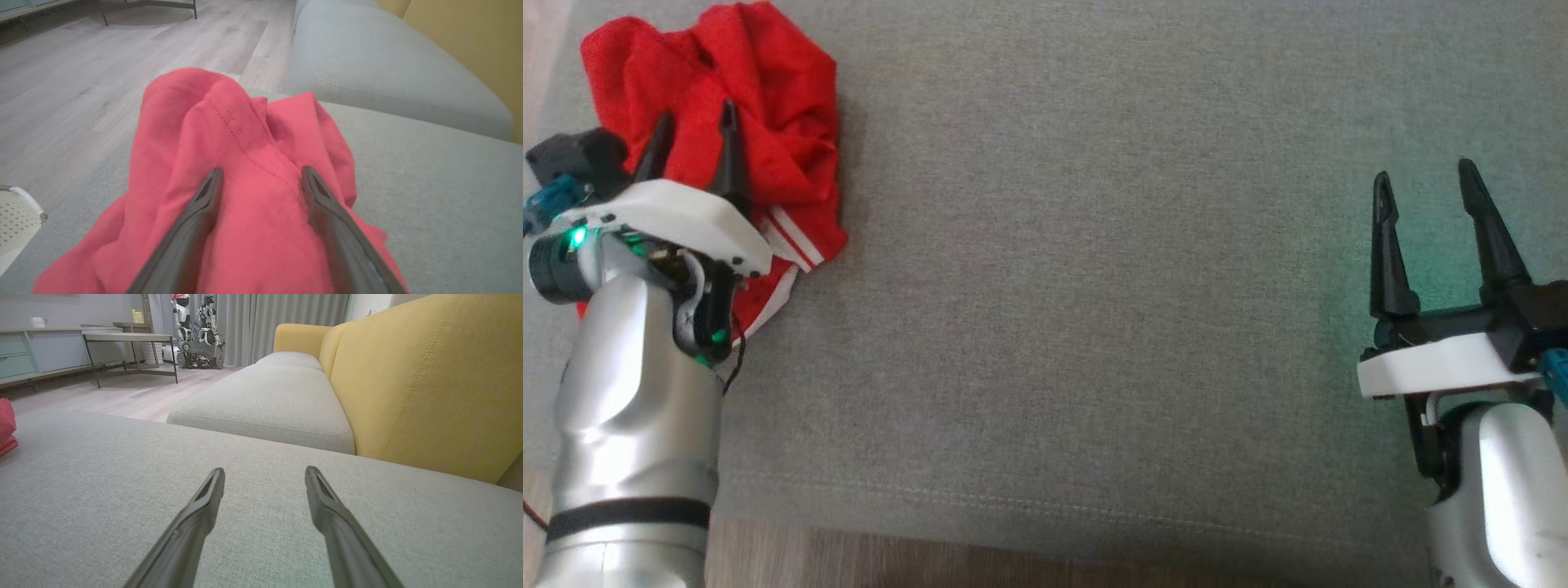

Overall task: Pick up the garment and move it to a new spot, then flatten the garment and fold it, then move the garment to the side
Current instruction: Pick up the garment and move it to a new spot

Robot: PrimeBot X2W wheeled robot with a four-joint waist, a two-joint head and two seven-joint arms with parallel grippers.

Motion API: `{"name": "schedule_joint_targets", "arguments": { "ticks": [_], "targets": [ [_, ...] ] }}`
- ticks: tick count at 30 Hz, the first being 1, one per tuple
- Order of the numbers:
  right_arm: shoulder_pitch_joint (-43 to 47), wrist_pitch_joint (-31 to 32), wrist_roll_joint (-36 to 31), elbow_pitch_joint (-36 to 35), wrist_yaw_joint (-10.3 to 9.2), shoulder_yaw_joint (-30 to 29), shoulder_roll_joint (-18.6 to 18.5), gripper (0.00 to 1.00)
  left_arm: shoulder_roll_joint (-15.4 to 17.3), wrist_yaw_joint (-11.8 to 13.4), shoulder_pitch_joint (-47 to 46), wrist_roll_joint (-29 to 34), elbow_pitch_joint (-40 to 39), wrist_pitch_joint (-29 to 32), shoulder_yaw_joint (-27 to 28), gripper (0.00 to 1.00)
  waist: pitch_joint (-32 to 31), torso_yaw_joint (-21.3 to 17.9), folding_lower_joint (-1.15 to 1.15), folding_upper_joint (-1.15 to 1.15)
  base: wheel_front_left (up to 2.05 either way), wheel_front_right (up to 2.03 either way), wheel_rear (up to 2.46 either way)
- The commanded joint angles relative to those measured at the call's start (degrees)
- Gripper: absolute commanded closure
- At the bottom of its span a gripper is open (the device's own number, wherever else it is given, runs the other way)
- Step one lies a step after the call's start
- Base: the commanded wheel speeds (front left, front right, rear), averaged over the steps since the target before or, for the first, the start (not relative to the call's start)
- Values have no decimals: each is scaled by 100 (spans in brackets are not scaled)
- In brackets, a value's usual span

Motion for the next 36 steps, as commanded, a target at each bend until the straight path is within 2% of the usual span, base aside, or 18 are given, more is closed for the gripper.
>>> {"name": "schedule_joint_targets", "arguments": {
  "ticks": [1,2,6,13,17,21,26,31,36],
  "targets": [
    [-144,1,-14,-224,43,172,-27,0,294,35,-248,50,-14,28,136,52,38,-42,-1,0,0,0,0],
    [-145,-4,-12,-219,43,181,-27,0,304,31,-295,55,75,15,123,100,43,-51,-1,0,0,0,0],
    [-144,-36,8,-146,43,189,-27,0,337,-60,-384,48,278,-272,65,100,-24,-76,-1,0,0,0,0],
    [-117,-164,161,115,43,246,-27,0,431,-1,-438,39,159,-789,185,100,-392,-96,-1,0,0,0,0],
    [-89,-249,261,277,43,305,-27,0,455,36,-430,27,-433,-898,352,100,-638,-132,-1,0,0,0,0],
    [-85,-346,374,439,43,382,-27,0,412,91,-280,112,-1504,-910,607,100,-842,-208,-1,0,0,0,0],
    [-65,-464,507,653,43,470,-27,0,262,6,-51,199,-2542,-912,706,100,-1103,-364,-1,0,0,0,0],
    [-129,-568,574,762,43,431,-27,0,176,-64,-176,201,-2837,-900,536,100,-1231,-571,-1,0,0,0,0],
    [-213,-667,744,887,43,435,-27,0,105,-120,-576,254,-2988,-664,199,100,-1360,-970,-1,0,0,0,0]
  ]
}}
